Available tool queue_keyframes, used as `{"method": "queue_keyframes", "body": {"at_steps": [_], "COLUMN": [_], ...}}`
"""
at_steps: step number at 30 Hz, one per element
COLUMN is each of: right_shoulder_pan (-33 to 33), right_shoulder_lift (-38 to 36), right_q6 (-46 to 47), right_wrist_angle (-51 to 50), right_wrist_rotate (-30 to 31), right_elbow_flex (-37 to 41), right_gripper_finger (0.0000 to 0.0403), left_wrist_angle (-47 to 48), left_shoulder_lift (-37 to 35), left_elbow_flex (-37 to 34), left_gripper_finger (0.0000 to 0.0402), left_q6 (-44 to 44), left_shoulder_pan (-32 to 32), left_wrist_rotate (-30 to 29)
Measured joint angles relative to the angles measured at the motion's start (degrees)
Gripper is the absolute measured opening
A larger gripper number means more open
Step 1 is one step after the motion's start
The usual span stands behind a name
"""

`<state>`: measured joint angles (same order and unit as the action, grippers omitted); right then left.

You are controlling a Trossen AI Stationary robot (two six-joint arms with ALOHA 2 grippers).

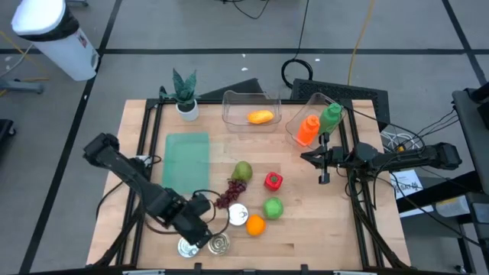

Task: Pick & Place Food Item
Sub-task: Put the blue pink tuna can into the green bin

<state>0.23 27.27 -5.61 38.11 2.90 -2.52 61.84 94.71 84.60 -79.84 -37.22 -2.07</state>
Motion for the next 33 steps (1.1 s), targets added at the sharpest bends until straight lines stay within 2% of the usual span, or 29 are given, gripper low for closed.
{"method": "queue_keyframes", "body": {"at_steps": [2, 5, 10, 15, 21, 27, 33], "right_shoulder_pan": [0.0, 0.0, 0.0, 0.0, 0.0, 0.0, 0.0], "right_shoulder_lift": [0.0, 0.0, 0.0, 0.0, 0.0, 0.0, 0.0], "right_q6": [0.0, 0.0, 0.0, 0.0, 0.0, 0.0, 0.0], "right_wrist_angle": [-0.2, -0.2, -0.2, -0.2, -0.2, -0.2, -0.2], "right_wrist_rotate": [0.0, 0.0, 0.0, 0.0, 0.0, 0.0, 0.0], "right_elbow_flex": [0.0, 0.0, 0.0, 0.0, 0.0, 0.0, 0.0], "right_gripper_finger": [0.0013, 0.0014, 0.0013, 0.0013, 0.0014, 0.0013, 0.0013], "left_wrist_angle": [4.0, 10.2, 14.1, 14.0, 12.0, 11.2, 5.7], "left_shoulder_lift": [1.3, 2.3, 3.0, 3.3, 3.4, 3.4, 3.4], "left_elbow_flex": [0.0, 0.0, 0.0, -1.3, -6.5, -9.5, -12.4], "left_gripper_finger": [0.0198, 0.0193, 0.0191, 0.0203, 0.0255, 0.0293, 0.0299], "left_q6": [-0.4, -1.8, -4.0, -9.6, -10.5, -10.3, -10.7], "left_shoulder_pan": [0.6, 0.7, 0.6, 0.2, -0.3, -1.1, -1.7], "left_wrist_rotate": [2.3, 1.8, 1.8, 3.8, 7.5, 6.3, 6.3]}}
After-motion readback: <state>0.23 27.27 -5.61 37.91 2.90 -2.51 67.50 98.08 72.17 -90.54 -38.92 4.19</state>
